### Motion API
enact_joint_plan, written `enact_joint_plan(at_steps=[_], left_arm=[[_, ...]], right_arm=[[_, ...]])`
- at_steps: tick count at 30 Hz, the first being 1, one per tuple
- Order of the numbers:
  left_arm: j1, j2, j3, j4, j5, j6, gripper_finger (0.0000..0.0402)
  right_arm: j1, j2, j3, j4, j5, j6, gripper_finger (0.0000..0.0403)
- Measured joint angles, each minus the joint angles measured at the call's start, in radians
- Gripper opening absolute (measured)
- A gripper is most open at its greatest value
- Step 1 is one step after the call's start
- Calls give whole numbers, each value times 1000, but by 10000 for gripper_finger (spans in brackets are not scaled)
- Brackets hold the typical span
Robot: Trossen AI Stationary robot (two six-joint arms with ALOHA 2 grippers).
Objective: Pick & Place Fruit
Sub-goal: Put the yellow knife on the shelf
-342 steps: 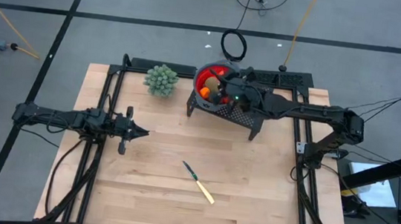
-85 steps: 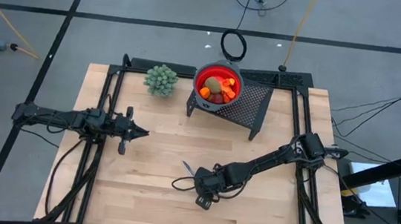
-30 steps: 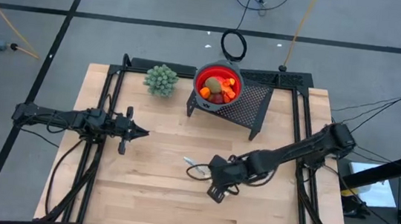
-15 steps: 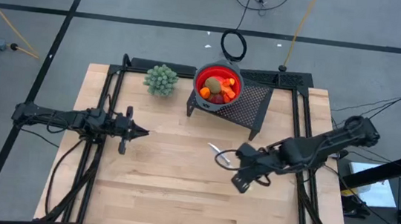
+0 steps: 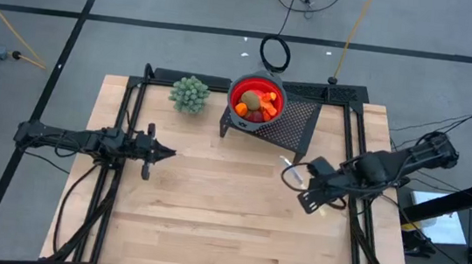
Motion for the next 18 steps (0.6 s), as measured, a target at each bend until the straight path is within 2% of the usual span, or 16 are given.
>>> enact_joint_plan(at_steps=[5, 18], left_arm=[[0, 0, 0, 0, -15, 16, 26], [0, 0, 0, -1, -17, 106, 26]], right_arm=[[-9, -24, 0, -87, 4, 114, 54], [-83, -26, 0, -90, 64, 390, 55]])
